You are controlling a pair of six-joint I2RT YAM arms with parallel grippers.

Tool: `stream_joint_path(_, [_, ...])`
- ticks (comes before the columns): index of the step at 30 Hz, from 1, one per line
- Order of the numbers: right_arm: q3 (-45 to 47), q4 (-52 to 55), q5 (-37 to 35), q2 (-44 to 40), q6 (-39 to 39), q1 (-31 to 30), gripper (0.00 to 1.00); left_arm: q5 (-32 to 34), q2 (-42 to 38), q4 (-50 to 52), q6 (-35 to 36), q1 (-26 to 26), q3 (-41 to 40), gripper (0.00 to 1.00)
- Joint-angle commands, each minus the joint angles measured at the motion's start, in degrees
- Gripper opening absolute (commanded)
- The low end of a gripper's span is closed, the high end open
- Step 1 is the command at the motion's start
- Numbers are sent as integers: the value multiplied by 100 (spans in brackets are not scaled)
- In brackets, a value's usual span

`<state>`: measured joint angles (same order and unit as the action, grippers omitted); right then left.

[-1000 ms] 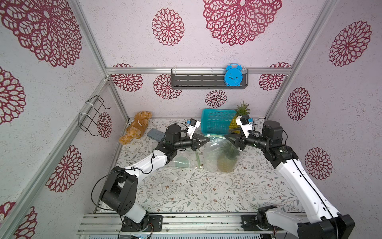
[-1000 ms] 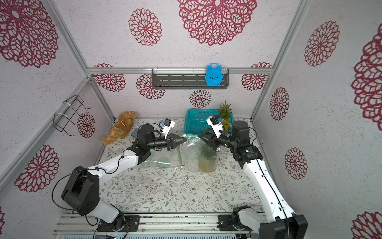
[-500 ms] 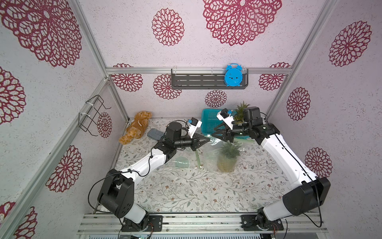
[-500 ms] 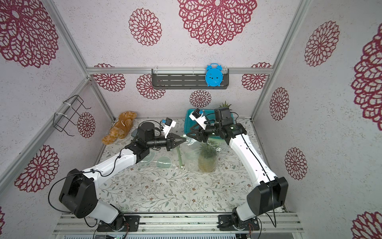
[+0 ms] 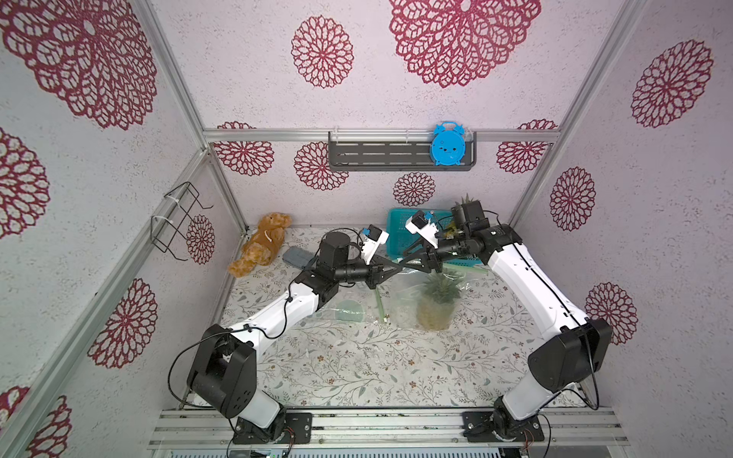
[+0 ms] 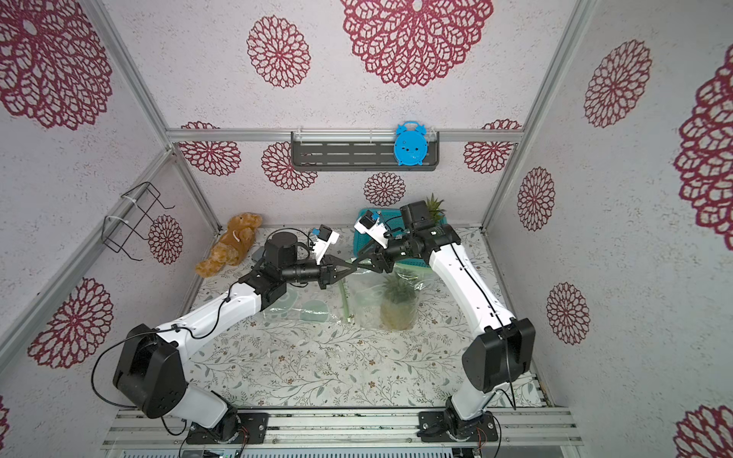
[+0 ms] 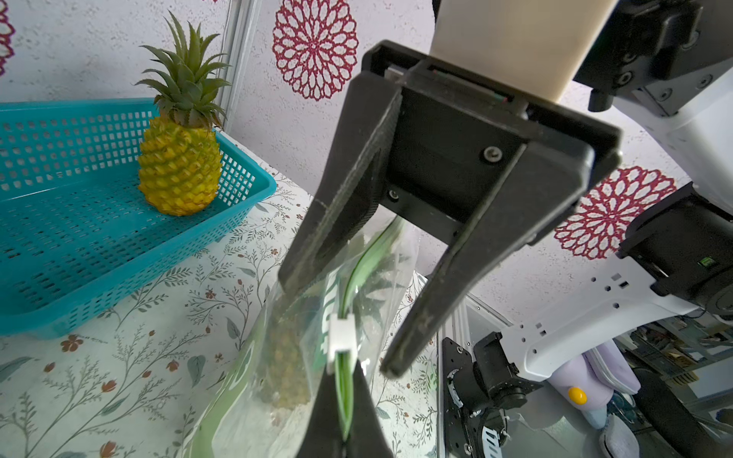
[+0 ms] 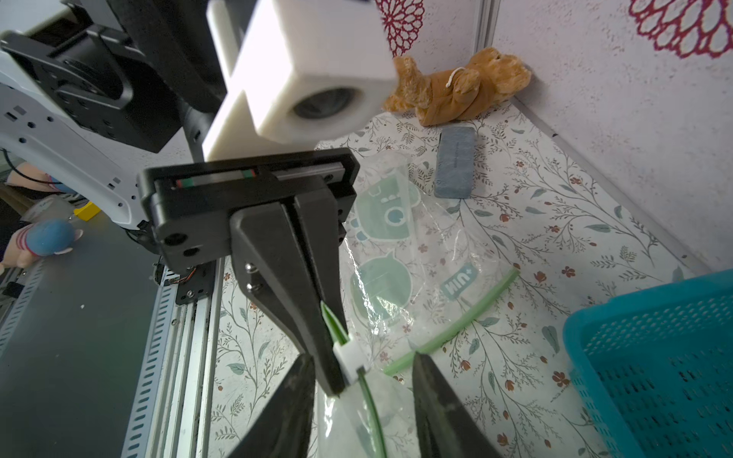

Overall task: Open the zip-top bag and take out the pineapple
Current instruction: Unzip the zipper on the zipper food storage bag.

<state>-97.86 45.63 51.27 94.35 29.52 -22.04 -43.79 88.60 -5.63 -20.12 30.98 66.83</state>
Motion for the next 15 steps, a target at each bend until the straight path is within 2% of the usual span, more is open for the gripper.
stream_joint_path(1, [-266, 215, 282, 17, 215, -51, 43, 20, -96, 26, 96, 28, 164, 0])
stream_joint_path(6, [-429, 406, 414, 166, 330, -73, 39, 37, -96, 54, 107, 22, 181, 0])
stream_joint_path(12, [-643, 686, 498, 336, 458, -92, 26, 64, -97, 75, 123, 22, 199, 0])
stream_joint_path(15, [-664, 711, 498, 356, 471, -90, 24, 89, -89, 86, 123, 22, 208, 0])
